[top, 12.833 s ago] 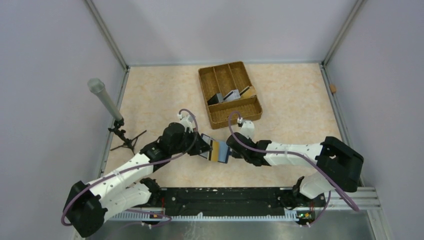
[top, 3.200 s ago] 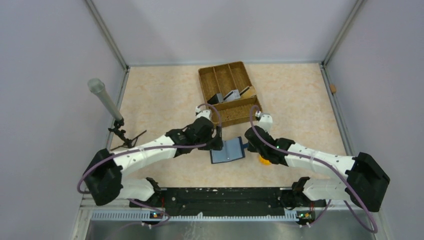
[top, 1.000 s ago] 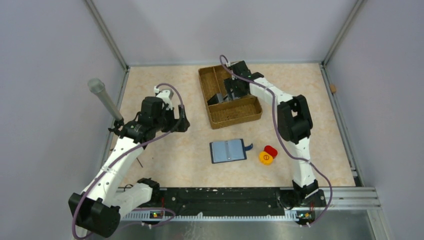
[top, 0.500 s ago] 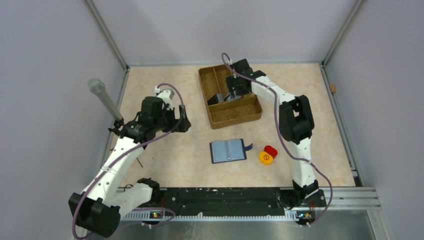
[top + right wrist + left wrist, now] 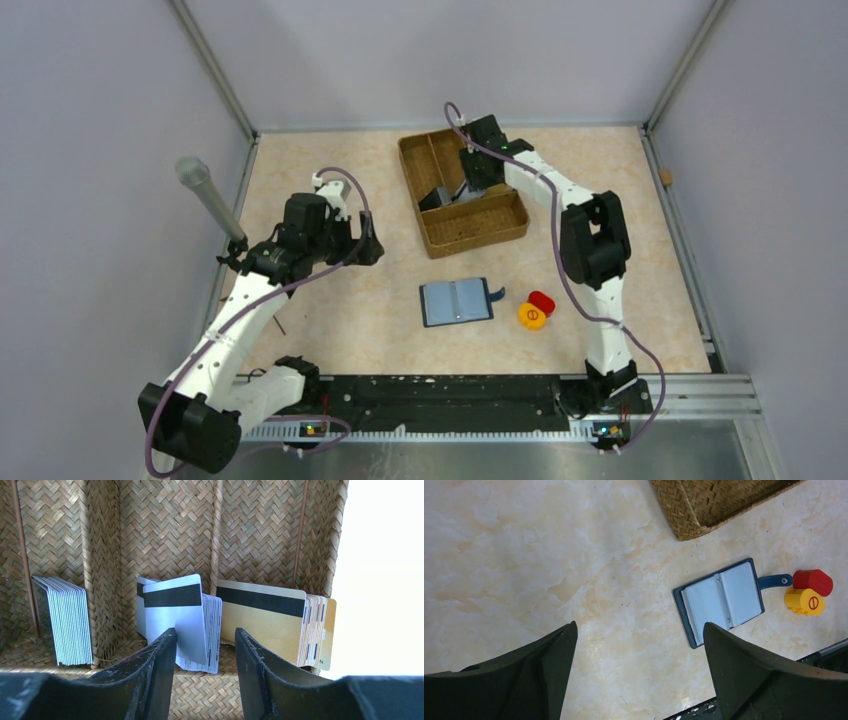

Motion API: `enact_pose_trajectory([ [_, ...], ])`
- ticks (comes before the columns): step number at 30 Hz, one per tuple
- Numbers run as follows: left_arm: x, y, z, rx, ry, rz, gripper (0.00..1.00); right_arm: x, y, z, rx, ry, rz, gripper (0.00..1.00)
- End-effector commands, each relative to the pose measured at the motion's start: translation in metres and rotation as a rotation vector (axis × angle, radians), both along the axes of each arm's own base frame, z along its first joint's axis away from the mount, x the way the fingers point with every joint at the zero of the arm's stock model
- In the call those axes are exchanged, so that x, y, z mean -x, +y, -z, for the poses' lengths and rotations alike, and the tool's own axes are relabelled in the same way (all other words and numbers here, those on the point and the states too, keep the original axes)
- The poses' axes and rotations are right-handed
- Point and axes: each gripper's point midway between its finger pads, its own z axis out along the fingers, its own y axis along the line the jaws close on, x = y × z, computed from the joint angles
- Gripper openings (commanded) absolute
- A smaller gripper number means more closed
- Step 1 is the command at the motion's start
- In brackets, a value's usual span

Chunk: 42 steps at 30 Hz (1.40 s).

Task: Put the credit cards into the card holder
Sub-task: Pick up the credit card from the storage box.

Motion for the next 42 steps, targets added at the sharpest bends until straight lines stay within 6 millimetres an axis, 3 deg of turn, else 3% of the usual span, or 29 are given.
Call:
enact_pose_trajectory([
  [1, -0.007, -0.004, -0.004, 0.019, -0.031, 0.014, 0.99, -0.012, -0.016, -0.053, -0.011, -0.103, 0.039, 0.41],
  [5, -0.006, -0.004, -0.003, 0.020, -0.027, 0.016, 0.99, -0.013, -0.016, -0.058, -0.012, -0.115, 0.040, 0.30],
  [15, -0.006, -0.005, -0.002, 0.024, -0.023, 0.021, 0.99, -0.019, -0.015, -0.078, -0.028, -0.160, 0.040, 0.29],
  [22, -0.006, -0.006, -0.001, 0.028, -0.017, 0.028, 0.99, -0.020, -0.013, -0.072, -0.019, -0.143, 0.031, 0.30],
  [26, -0.005, -0.007, -0.001, 0.031, -0.015, 0.031, 0.99, -0.019, -0.011, -0.070, -0.027, -0.140, 0.023, 0.12],
  [28, -0.005, -0.007, -0.001, 0.032, -0.015, 0.032, 0.99, -0.019, -0.008, -0.072, -0.041, -0.139, 0.011, 0.11],
  [36, -0.005, -0.009, -0.001, 0.036, -0.013, 0.038, 0.99, -0.018, -0.004, -0.057, -0.042, -0.106, -0.001, 0.12],
  [39, -0.005, -0.009, 0.000, 0.036, -0.012, 0.038, 0.99, -0.016, 0.000, -0.055, -0.064, -0.094, -0.012, 0.25],
  [42, -0.005, -0.009, 0.000, 0.037, -0.010, 0.040, 0.99, -0.014, 0.004, -0.049, -0.077, -0.081, -0.018, 0.44],
])
